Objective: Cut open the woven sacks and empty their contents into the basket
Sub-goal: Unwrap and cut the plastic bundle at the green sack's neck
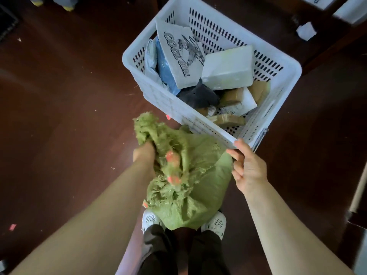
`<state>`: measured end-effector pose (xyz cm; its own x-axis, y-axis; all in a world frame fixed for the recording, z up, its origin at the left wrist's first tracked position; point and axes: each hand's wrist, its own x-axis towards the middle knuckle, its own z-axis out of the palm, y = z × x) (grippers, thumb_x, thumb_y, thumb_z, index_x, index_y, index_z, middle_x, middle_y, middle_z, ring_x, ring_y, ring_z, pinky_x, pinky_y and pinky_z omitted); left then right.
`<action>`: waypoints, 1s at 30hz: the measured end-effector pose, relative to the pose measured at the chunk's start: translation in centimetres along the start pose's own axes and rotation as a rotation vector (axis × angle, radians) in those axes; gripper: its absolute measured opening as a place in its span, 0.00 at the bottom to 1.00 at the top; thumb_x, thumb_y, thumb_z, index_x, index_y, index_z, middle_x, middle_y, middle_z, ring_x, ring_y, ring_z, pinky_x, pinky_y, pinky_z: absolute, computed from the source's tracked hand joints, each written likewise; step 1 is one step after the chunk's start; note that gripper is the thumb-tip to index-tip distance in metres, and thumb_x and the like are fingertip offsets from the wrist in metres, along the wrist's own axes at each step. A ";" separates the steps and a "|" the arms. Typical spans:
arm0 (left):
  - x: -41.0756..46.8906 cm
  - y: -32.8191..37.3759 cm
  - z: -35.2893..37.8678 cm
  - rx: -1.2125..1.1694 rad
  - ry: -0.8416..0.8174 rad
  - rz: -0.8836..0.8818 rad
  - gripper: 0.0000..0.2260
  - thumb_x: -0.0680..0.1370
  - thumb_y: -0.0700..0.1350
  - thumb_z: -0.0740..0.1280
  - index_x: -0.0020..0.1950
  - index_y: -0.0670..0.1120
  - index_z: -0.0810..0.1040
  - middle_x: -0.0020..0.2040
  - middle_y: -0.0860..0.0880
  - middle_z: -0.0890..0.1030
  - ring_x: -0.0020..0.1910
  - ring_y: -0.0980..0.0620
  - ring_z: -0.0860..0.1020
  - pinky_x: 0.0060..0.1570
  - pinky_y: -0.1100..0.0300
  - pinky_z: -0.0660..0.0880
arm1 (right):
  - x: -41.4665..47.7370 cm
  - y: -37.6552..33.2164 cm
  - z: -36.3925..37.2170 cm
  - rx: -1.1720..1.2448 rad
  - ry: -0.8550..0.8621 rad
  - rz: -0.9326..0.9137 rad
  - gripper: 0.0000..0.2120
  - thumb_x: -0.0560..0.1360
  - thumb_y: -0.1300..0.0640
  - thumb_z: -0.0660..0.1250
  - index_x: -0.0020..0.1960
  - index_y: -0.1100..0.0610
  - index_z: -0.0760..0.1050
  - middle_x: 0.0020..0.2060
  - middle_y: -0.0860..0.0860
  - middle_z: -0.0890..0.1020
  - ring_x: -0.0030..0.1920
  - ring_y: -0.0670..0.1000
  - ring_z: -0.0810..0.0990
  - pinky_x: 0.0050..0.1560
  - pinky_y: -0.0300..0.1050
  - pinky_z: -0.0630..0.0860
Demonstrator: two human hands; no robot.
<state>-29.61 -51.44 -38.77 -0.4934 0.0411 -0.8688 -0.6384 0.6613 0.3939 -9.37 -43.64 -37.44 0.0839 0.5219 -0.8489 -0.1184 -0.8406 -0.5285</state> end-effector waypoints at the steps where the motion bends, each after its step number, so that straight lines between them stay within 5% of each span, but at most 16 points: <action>1: 0.3 -0.1 -0.8 -0.071 0.016 -0.079 0.12 0.79 0.49 0.62 0.38 0.45 0.73 0.27 0.49 0.70 0.14 0.55 0.65 0.17 0.72 0.62 | -0.5 0.6 -0.3 -0.056 -0.017 0.004 0.20 0.66 0.48 0.76 0.53 0.56 0.79 0.53 0.58 0.83 0.17 0.42 0.57 0.16 0.35 0.54; 3: 0.3 -0.1 -1.8 -0.132 -0.015 -0.181 0.16 0.78 0.55 0.63 0.34 0.48 0.72 0.23 0.52 0.71 0.17 0.55 0.67 0.18 0.70 0.66 | -2.3 2.0 0.2 -0.236 -0.184 0.023 0.37 0.59 0.46 0.78 0.64 0.56 0.73 0.55 0.58 0.80 0.19 0.41 0.60 0.16 0.34 0.57; 5: 0.5 -0.1 -1.7 -0.149 -0.093 -0.237 0.18 0.77 0.58 0.63 0.33 0.48 0.73 0.21 0.52 0.74 0.23 0.53 0.73 0.29 0.65 0.75 | -4.6 3.8 1.7 -0.448 -0.356 0.102 0.52 0.57 0.48 0.80 0.75 0.53 0.59 0.64 0.57 0.75 0.31 0.41 0.73 0.24 0.36 0.71; 6: 0.7 -0.1 -1.4 -0.164 -0.125 -0.264 0.17 0.76 0.59 0.64 0.34 0.48 0.74 0.23 0.52 0.76 0.27 0.52 0.74 0.37 0.62 0.76 | -5.3 5.2 2.6 -0.435 -0.395 0.148 0.56 0.58 0.52 0.81 0.77 0.51 0.53 0.70 0.57 0.69 0.44 0.45 0.78 0.37 0.42 0.78; 8: 1.1 -0.1 -1.0 -0.173 -0.168 -0.304 0.13 0.72 0.59 0.66 0.38 0.50 0.76 0.32 0.52 0.77 0.35 0.51 0.75 0.48 0.59 0.76 | -6.3 7.6 4.3 -0.354 -0.343 0.195 0.52 0.64 0.62 0.79 0.78 0.54 0.51 0.71 0.56 0.66 0.66 0.53 0.72 0.60 0.47 0.72; 10: 1.6 0.3 -1.0 -0.190 -0.186 -0.313 0.11 0.71 0.57 0.66 0.39 0.50 0.78 0.36 0.51 0.79 0.37 0.50 0.77 0.51 0.57 0.77 | -6.1 8.5 5.3 -0.375 -0.283 0.102 0.32 0.66 0.63 0.77 0.67 0.58 0.70 0.50 0.52 0.81 0.49 0.48 0.80 0.43 0.36 0.76; 12: 2.5 1.1 -1.5 -0.169 -0.140 -0.297 0.09 0.74 0.52 0.65 0.38 0.49 0.78 0.31 0.51 0.78 0.25 0.52 0.75 0.37 0.63 0.78 | -5.1 7.5 5.7 -0.397 -0.161 -0.015 0.08 0.69 0.64 0.73 0.41 0.57 0.74 0.27 0.47 0.73 0.24 0.42 0.68 0.22 0.32 0.63; 15: 3.7 2.5 -2.7 -0.143 -0.159 -0.192 0.11 0.71 0.48 0.71 0.48 0.43 0.80 0.41 0.47 0.83 0.34 0.49 0.82 0.38 0.52 0.82 | -3.4 3.1 5.1 -0.226 0.026 -0.036 0.11 0.72 0.64 0.69 0.35 0.57 0.70 0.23 0.47 0.67 0.17 0.42 0.58 0.17 0.35 0.53; 18: 4.3 3.5 -3.2 -0.219 -0.237 -0.053 0.32 0.61 0.40 0.75 0.65 0.38 0.75 0.53 0.41 0.82 0.49 0.43 0.82 0.47 0.42 0.80 | -2.2 -2.2 4.4 0.118 -0.037 0.079 0.08 0.73 0.61 0.64 0.35 0.55 0.72 0.20 0.46 0.69 0.15 0.43 0.56 0.17 0.34 0.49; 20: 3.6 3.3 -2.7 -0.196 -0.215 0.064 0.49 0.58 0.42 0.80 0.75 0.41 0.60 0.62 0.38 0.77 0.57 0.40 0.79 0.50 0.43 0.79 | -1.9 -4.9 4.2 0.182 -0.144 0.137 0.10 0.74 0.57 0.62 0.34 0.51 0.74 0.17 0.44 0.68 0.13 0.43 0.56 0.15 0.34 0.49; 22: 2.9 2.3 -2.0 0.069 -0.182 0.144 0.64 0.53 0.54 0.82 0.78 0.49 0.44 0.73 0.37 0.64 0.69 0.39 0.69 0.62 0.43 0.72 | -1.8 -6.4 4.3 0.124 -0.221 0.167 0.16 0.73 0.54 0.64 0.27 0.52 0.76 0.15 0.44 0.67 0.13 0.44 0.56 0.16 0.35 0.49; 24: 2.1 0.2 -1.0 0.219 -0.175 0.123 0.55 0.64 0.51 0.79 0.78 0.48 0.43 0.72 0.37 0.65 0.68 0.41 0.69 0.65 0.44 0.70 | -1.7 -6.7 4.2 0.066 -0.264 0.188 0.18 0.72 0.52 0.66 0.24 0.52 0.76 0.13 0.45 0.65 0.13 0.44 0.56 0.16 0.35 0.50; 25: 1.8 -0.6 -0.5 0.199 -0.194 0.118 0.43 0.70 0.43 0.75 0.77 0.44 0.52 0.63 0.38 0.74 0.58 0.44 0.77 0.57 0.50 0.76 | -1.5 -6.6 4.1 0.054 -0.229 0.196 0.16 0.72 0.52 0.67 0.26 0.52 0.76 0.14 0.45 0.66 0.13 0.45 0.56 0.16 0.35 0.50; 26: 1.4 -1.3 0.1 0.163 -0.219 0.093 0.28 0.72 0.35 0.70 0.70 0.39 0.65 0.48 0.41 0.81 0.43 0.49 0.80 0.43 0.58 0.78 | -1.3 -6.4 3.9 0.056 -0.164 0.182 0.13 0.72 0.52 0.68 0.29 0.52 0.77 0.16 0.45 0.69 0.14 0.44 0.55 0.15 0.35 0.50; 28: 0.6 -1.9 0.9 0.089 -0.236 0.016 0.06 0.73 0.30 0.64 0.47 0.37 0.76 0.27 0.45 0.75 0.25 0.50 0.73 0.28 0.62 0.70 | -0.3 -6.1 3.3 0.055 0.000 0.019 0.07 0.75 0.54 0.68 0.39 0.51 0.81 0.29 0.43 0.78 0.16 0.43 0.55 0.15 0.35 0.52; 30: -0.2 -1.5 1.3 -0.059 -0.314 -0.086 0.10 0.73 0.33 0.60 0.32 0.42 0.70 0.20 0.49 0.68 0.20 0.52 0.65 0.24 0.67 0.64 | 0.5 -5.9 2.8 -0.081 0.167 -0.246 0.06 0.76 0.53 0.69 0.49 0.54 0.82 0.35 0.47 0.76 0.18 0.42 0.57 0.17 0.35 0.55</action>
<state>-27.81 -51.46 -39.52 -0.2357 0.2224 -0.9460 -0.7075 0.6281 0.3240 -11.36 -38.07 -34.79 0.2629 0.6856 -0.6788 0.0047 -0.7045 -0.7097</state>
